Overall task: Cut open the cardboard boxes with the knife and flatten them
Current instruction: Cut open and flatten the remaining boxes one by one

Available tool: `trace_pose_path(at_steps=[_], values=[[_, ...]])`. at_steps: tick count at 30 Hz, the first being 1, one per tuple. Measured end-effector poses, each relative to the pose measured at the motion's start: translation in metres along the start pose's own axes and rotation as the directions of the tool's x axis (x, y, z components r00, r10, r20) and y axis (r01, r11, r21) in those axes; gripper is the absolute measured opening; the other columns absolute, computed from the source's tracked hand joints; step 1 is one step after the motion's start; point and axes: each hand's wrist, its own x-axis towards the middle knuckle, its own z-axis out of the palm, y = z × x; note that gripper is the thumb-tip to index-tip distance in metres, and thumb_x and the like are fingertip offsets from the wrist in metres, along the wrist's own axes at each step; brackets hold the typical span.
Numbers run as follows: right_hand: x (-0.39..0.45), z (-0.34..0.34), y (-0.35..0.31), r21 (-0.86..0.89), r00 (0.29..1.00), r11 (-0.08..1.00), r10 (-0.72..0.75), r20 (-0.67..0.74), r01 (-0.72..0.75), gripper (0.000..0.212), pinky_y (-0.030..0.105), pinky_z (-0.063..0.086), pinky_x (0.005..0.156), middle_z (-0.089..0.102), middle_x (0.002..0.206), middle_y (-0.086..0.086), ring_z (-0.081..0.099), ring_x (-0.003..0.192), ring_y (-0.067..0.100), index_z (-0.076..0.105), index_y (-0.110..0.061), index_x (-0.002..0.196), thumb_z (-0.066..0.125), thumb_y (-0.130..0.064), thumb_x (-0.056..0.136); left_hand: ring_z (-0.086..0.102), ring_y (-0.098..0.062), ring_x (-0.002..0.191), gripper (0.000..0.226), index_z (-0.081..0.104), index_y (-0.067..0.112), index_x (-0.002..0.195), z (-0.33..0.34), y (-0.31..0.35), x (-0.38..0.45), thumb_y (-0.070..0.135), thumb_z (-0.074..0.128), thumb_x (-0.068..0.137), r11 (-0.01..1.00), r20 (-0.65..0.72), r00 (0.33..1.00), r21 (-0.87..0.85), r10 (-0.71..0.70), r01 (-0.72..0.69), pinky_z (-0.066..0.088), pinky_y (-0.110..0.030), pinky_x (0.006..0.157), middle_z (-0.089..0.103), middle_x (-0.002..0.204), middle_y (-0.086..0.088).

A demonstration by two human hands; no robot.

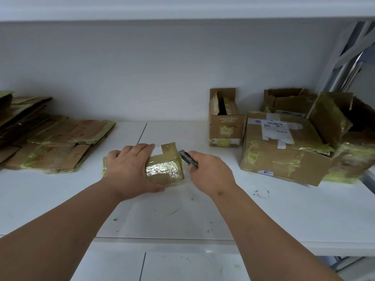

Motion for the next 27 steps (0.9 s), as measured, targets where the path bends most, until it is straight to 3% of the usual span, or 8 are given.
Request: trace_pose_path(at_steps=[7,14,16,20,23,25,27], values=[[-0.010,-0.002,0.013,-0.082,0.989,0.987,-0.136,0.055,0.141,0.031,0.031,0.043,0.064,0.064,0.089,-0.006,0.056,0.085,0.022,0.055,-0.040,0.122,0.049,-0.025,0.095,0.024,-0.011,0.139,0.119,0.014,0.039,0.151,0.001,-0.001,0.000,0.087,0.061,0.053,1.000,0.019,1.000,0.023,0.011,-0.011,0.017,-0.039,0.110,0.023,0.153,0.019],[-0.026,0.003,0.032,-0.087,0.988,0.988,-0.116,0.099,0.124,0.028,0.031,0.046,0.062,0.059,0.078,-0.008,0.056,0.079,0.021,0.057,-0.041,0.117,0.049,-0.028,0.094,0.024,-0.011,0.140,0.120,0.011,0.039,0.152,-0.001,-0.001,0.002,0.091,0.056,0.054,0.999,0.047,0.999,0.039,-0.014,0.012,0.020,-0.039,0.111,0.022,0.154,0.020],[-0.029,0.003,0.033,-0.018,0.995,0.999,-0.047,0.088,0.049,0.030,0.030,0.049,0.066,0.062,0.083,-0.011,0.059,0.081,0.018,0.058,-0.045,0.118,0.050,-0.029,0.094,0.024,-0.013,0.141,0.121,0.008,0.037,0.153,-0.003,0.000,0.002,0.091,0.055,0.056,0.998,0.060,0.998,0.058,-0.033,0.030,0.020,-0.039,0.112,0.020,0.155,0.017],[-0.024,0.003,0.022,0.349,0.986,0.934,0.125,-0.114,-0.078,0.035,0.032,0.052,0.070,0.066,0.088,-0.009,0.062,0.078,0.016,0.058,-0.041,0.124,0.051,-0.024,0.095,0.023,-0.015,0.142,0.125,0.000,0.032,0.155,-0.005,0.002,0.003,0.096,0.042,0.056,0.993,0.101,0.992,0.102,-0.076,0.065,0.022,-0.039,0.111,0.016,0.158,0.014],[-0.020,0.007,0.005,0.319,0.998,0.946,0.061,-0.021,-0.052,0.041,0.034,0.054,0.077,0.067,0.099,-0.001,0.064,0.086,0.021,0.051,-0.037,0.134,0.045,-0.019,0.098,0.020,-0.018,0.143,0.127,-0.006,0.029,0.155,-0.004,0.002,0.002,0.100,0.023,0.053,0.989,0.147,0.986,0.139,-0.079,0.058,0.024,-0.041,0.111,0.012,0.159,0.012],[-0.019,0.015,-0.001,0.241,0.998,0.969,0.041,0.045,-0.051,0.045,0.036,0.054,0.082,0.067,0.105,0.002,0.064,0.092,0.024,0.048,-0.038,0.137,0.044,-0.015,0.098,0.015,-0.020,0.145,0.118,-0.003,0.030,0.156,-0.010,-0.003,0.003,0.092,0.038,0.064,0.995,0.204,0.977,0.090,-0.065,0.047,0.023,-0.043,0.112,0.009,0.161,0.012],[-0.016,0.020,0.000,0.233,0.996,0.969,0.068,0.059,-0.080,0.045,0.038,0.055,0.083,0.067,0.103,0.003,0.065,0.090,0.026,0.048,-0.039,0.135,0.043,-0.016,0.097,0.022,-0.019,0.144,0.110,0.009,0.033,0.156,-0.024,-0.013,0.004,0.074,0.055,0.065,0.996,0.265,0.964,-0.062,-0.038,0.057,0.026,-0.037,0.112,0.015,0.162,0.011]])
